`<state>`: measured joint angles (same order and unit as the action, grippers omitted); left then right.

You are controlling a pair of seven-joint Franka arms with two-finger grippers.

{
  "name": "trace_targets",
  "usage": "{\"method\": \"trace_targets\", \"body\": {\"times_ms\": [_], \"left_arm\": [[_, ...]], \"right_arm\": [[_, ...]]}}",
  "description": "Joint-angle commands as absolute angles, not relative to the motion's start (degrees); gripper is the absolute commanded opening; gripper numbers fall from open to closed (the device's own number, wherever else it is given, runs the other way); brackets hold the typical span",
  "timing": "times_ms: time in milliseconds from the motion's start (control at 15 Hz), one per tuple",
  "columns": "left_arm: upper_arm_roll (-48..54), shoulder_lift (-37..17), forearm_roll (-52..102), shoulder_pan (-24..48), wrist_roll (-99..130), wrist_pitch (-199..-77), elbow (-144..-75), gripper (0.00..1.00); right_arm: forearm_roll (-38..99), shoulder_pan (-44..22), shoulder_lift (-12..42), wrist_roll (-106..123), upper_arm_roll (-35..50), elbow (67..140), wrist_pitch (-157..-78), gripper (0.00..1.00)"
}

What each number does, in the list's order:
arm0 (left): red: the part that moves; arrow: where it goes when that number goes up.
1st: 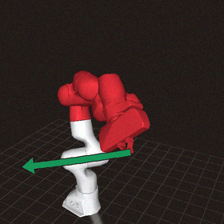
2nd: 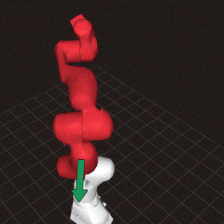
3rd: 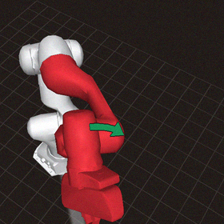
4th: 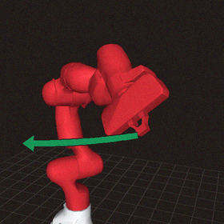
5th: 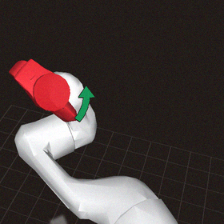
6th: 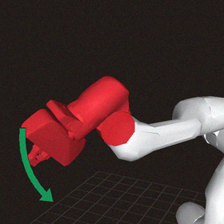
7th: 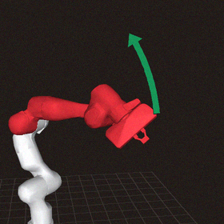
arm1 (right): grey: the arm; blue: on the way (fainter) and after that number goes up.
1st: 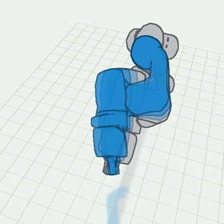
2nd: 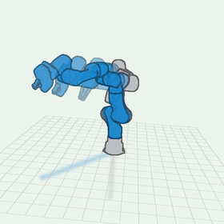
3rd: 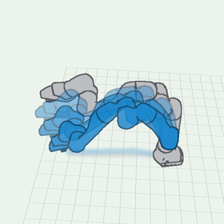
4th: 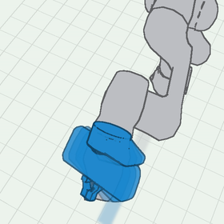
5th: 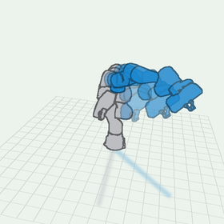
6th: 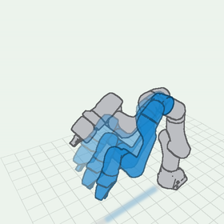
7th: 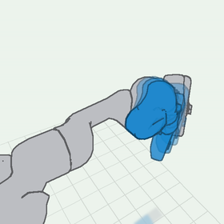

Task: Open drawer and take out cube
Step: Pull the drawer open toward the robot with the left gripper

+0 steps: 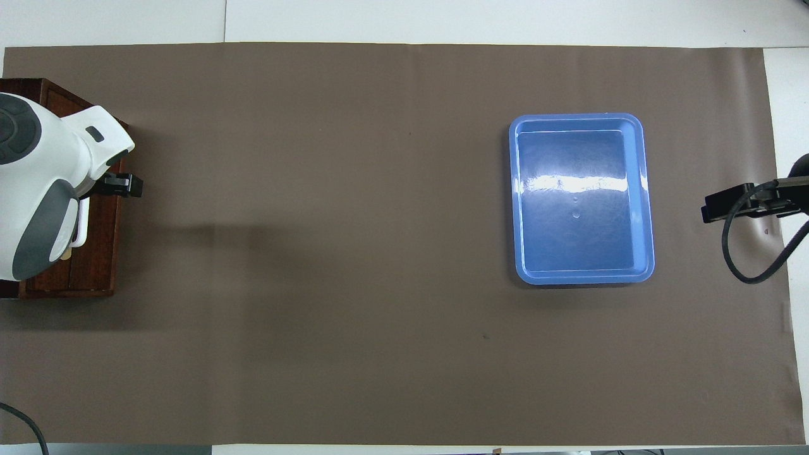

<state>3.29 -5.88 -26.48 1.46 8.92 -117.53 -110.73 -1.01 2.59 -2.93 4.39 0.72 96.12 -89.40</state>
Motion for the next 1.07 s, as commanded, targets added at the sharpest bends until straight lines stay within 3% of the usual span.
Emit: {"method": "trace_targets", "body": {"times_ms": [0, 1003], "left_arm": [[3.6, -5.2, -28.4, 1.3, 11.2, -119.5, -112.8, 1.00], [3.6, -5.5, -30.9, -0.5, 11.2, -126.7, -118.3, 1.00]], "right_arm": [[-0.9, 3.3, -3.4, 5.5, 1.1, 96.2, -88.4, 1.00], [-0.9, 3.4, -3.7, 5.4, 1.1, 96.8, -88.5, 1.00]]}}
